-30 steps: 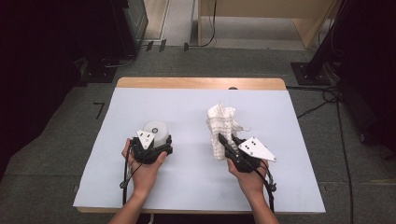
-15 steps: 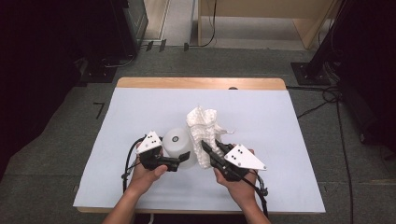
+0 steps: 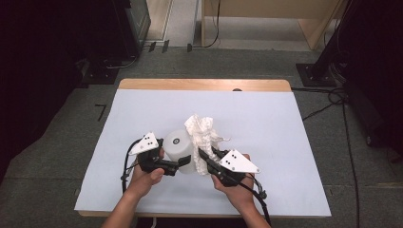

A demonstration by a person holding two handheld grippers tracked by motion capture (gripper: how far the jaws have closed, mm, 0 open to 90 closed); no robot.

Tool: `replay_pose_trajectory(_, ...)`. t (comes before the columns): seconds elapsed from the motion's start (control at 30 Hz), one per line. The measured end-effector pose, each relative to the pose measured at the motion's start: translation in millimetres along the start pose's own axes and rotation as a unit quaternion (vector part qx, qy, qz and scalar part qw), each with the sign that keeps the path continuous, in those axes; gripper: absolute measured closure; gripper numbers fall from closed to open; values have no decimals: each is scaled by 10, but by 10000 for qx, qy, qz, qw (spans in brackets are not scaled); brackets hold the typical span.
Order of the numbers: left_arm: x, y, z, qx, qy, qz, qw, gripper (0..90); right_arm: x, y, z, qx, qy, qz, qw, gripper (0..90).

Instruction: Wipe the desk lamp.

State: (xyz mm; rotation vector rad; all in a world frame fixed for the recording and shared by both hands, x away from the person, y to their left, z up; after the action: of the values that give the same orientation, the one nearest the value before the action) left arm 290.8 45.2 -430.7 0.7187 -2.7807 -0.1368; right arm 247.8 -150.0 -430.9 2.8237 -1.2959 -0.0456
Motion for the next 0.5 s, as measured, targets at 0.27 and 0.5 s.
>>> replay_pose_trajectory(0.27,-131,83,-34,262,290,-337,9987,91,-86,-85,161,-251,-27,-89,9996,725)
replay_pose_trajectory(0.5,-33,-8,32,27,42,-207,9998,90,-54,-68,113,-173,-35,-8,9998,726)
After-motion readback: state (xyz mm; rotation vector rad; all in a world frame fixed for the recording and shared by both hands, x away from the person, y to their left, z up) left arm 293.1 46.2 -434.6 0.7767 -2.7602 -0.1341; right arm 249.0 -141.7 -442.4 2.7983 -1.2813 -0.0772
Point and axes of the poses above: each handheld gripper's, and its own axes: y roughly backward along the jaws, z roughly out of its underside, x roughly to its right, the point moved 4 cm from there along -y, roughly forward along the jaws, and after that the axes turned 8 degrees about x, right-handed, at the moved point
